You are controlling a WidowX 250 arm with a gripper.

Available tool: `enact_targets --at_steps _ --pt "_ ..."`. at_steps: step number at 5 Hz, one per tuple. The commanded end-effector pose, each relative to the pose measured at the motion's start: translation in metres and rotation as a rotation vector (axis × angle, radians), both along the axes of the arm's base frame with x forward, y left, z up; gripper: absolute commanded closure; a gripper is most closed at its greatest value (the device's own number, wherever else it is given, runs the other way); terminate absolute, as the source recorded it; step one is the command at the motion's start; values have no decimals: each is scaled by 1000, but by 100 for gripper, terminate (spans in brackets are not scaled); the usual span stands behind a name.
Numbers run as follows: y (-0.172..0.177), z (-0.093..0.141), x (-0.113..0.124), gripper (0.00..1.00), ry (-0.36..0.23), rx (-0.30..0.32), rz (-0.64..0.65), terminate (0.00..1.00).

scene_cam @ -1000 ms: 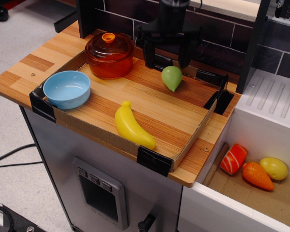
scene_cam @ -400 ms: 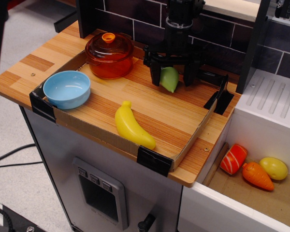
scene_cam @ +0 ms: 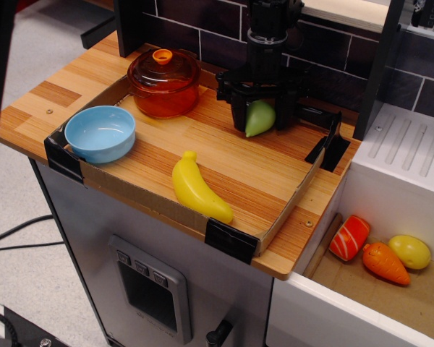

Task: Put pear in bowl

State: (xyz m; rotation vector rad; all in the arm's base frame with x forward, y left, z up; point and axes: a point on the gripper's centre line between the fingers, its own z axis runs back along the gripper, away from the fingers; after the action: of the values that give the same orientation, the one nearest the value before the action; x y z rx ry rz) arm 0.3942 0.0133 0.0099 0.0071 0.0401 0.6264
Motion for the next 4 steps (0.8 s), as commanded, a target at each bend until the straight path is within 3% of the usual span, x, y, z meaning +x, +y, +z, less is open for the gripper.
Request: enact_targets --at_steps 1,2,4 --pt "19 63 1 100 -110 -20 38 0" --pt "29 85 -11 100 -122 -37 55 0" --pt "70 95 -40 100 -114 -13 0 0"
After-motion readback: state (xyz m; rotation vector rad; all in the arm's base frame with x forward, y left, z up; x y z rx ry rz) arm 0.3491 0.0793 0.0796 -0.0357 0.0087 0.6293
